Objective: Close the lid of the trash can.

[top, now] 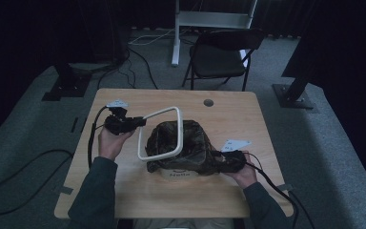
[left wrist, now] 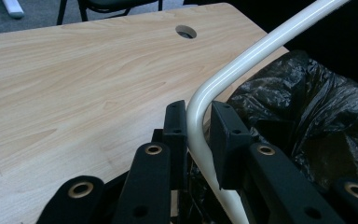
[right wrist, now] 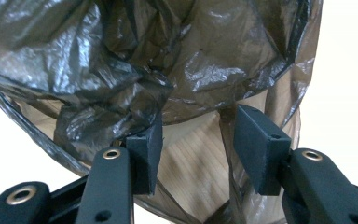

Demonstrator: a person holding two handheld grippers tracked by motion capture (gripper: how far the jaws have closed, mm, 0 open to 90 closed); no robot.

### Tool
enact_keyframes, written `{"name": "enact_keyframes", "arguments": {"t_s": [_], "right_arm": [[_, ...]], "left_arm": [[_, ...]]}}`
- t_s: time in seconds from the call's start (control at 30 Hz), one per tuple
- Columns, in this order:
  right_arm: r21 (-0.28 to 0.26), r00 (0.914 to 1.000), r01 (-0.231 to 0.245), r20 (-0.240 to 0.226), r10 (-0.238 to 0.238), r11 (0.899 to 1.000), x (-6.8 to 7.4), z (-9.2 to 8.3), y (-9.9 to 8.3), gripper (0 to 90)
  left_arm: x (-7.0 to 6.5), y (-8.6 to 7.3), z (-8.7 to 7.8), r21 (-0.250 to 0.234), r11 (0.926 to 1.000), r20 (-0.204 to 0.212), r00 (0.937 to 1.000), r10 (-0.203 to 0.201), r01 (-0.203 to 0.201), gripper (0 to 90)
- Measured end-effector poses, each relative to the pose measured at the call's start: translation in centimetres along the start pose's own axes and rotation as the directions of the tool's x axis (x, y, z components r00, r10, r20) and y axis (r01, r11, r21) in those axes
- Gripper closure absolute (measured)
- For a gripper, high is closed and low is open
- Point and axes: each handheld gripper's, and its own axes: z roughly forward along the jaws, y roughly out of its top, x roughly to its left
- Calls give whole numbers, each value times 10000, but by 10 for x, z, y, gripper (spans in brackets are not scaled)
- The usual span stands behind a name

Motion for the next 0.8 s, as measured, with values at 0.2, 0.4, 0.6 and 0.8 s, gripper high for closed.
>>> {"name": "enact_keyframes", "arguments": {"t_s": [0.2,0.4,0.6,0.8], "right_arm": [[133,9997,225,-67,-224,9997,7,6,3,527],[104,9997,226,-96,-225,9997,8,7,4,529],[125,9993,313,-223,-311,9994,11,10,6,528],[159,9991,373,-199,-370,9992,11,9,6,523]], "left_arm": [[-5,4,2,4,10000,45,10000,50,-50,779],[-8,7,5,36,10000,69,9999,89,-89,779],[-10,9,6,56,9999,117,9999,128,-128,779],[-15,12,9,108,9997,207,9995,230,-232,779]]}}
